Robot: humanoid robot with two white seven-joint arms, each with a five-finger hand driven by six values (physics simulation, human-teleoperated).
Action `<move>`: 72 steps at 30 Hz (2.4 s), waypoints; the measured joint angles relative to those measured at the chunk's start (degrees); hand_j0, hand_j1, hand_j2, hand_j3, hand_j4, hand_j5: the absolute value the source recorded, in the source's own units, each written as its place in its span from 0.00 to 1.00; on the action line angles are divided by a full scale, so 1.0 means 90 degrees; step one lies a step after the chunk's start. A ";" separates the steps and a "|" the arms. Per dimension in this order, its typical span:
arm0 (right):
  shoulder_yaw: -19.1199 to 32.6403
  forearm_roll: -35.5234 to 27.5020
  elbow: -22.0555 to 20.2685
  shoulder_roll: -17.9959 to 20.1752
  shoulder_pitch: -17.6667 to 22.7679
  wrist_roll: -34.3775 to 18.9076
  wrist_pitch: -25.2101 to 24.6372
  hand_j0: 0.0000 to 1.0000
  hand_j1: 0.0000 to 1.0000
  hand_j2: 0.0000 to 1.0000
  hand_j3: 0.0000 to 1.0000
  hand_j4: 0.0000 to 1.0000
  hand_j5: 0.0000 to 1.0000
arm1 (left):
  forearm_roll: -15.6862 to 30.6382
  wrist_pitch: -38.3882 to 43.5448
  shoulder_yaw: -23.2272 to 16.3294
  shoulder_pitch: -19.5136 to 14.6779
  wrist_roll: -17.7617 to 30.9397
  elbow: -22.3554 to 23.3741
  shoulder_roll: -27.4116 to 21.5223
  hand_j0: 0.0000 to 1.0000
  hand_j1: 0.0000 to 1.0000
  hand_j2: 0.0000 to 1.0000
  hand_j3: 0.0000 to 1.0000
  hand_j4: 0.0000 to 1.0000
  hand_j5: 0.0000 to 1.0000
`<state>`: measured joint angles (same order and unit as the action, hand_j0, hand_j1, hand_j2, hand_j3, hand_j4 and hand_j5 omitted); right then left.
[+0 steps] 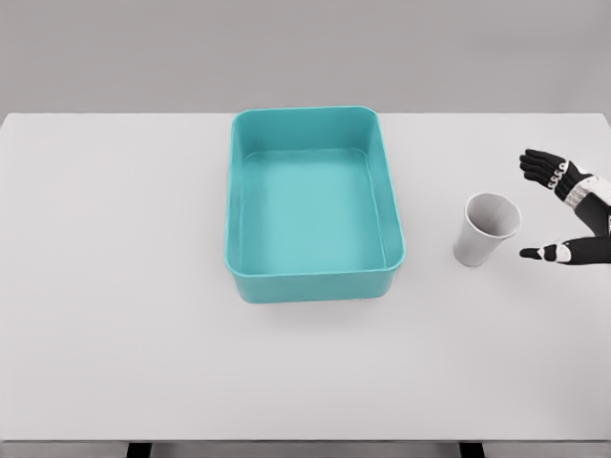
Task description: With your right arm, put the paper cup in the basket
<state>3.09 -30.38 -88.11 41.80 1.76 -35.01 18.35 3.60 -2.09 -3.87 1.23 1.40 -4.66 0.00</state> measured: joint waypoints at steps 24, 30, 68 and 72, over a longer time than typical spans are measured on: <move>-0.0450 0.0236 0.1401 -0.0750 -0.0430 0.0001 0.0159 1.00 1.00 1.00 1.00 1.00 1.00 | 0.0000 -0.0001 0.0000 0.0000 0.0000 0.0000 0.0000 1.00 1.00 1.00 1.00 1.00 1.00; -0.0494 0.0231 0.1484 -0.0796 -0.0537 0.0001 0.0138 1.00 1.00 1.00 1.00 1.00 1.00 | 0.0000 -0.0001 -0.0001 0.0000 0.0000 0.0000 0.0000 1.00 1.00 1.00 1.00 1.00 1.00; -0.0791 0.0234 0.1990 -0.1066 -0.0791 0.0001 0.0186 1.00 1.00 1.00 1.00 1.00 1.00 | 0.0000 -0.0002 0.0000 0.0000 0.0000 0.0000 0.0000 1.00 1.00 1.00 1.00 1.00 1.00; -0.0800 0.0239 0.2063 -0.1113 -0.0810 0.0001 0.0197 1.00 1.00 1.00 1.00 1.00 1.00 | 0.0000 -0.0001 0.0000 0.0000 0.0000 0.0000 0.0000 1.00 1.00 1.00 1.00 1.00 1.00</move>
<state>-4.11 -28.23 -69.54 31.78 -5.54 -35.00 20.12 3.60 -2.10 -3.87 1.23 1.40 -4.65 0.00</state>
